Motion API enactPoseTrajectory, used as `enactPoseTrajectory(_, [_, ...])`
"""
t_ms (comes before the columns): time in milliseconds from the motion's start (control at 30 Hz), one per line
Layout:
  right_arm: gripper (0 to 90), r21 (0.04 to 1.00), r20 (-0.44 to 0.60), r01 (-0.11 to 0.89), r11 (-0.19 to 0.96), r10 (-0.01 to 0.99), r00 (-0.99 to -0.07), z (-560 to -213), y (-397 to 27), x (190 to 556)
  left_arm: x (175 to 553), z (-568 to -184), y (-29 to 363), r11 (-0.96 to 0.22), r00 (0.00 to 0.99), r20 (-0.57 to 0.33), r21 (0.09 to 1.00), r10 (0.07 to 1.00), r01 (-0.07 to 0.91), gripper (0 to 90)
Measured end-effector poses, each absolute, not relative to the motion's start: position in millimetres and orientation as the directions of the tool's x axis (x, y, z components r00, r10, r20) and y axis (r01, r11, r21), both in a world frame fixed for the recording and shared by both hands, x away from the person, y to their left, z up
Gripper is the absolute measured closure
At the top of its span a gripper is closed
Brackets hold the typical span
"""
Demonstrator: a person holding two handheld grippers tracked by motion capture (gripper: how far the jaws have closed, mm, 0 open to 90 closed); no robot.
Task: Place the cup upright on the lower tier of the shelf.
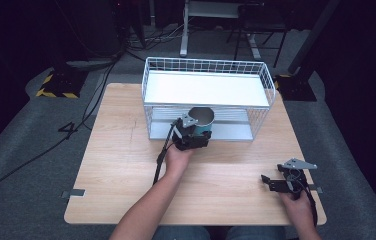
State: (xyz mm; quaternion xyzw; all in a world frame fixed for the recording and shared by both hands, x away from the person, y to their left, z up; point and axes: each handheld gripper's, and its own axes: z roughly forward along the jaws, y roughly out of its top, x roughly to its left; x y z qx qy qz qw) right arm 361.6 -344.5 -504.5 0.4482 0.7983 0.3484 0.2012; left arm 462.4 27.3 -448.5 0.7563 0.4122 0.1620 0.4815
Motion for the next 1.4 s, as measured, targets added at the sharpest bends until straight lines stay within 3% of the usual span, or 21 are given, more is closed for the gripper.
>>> enactPoseTrajectory(667, [16.0, 0.737, -0.009, 0.575, 0.356, 0.856, -0.518, -504.4, -344.6, 361.6, 506.2, -470.0, 3.2, -0.191, 0.552, -0.113, 0.866, 0.826, 0.463, 22.3])
enactPoseTrajectory(1400, [16.0, 0.737, -0.009, 0.575, 0.356, 0.856, -0.518, -504.5, -344.6, 361.6, 518.3, -483.3, -0.5, -0.174, 0.506, -0.118, 0.852, 0.854, 0.493, 22.2])
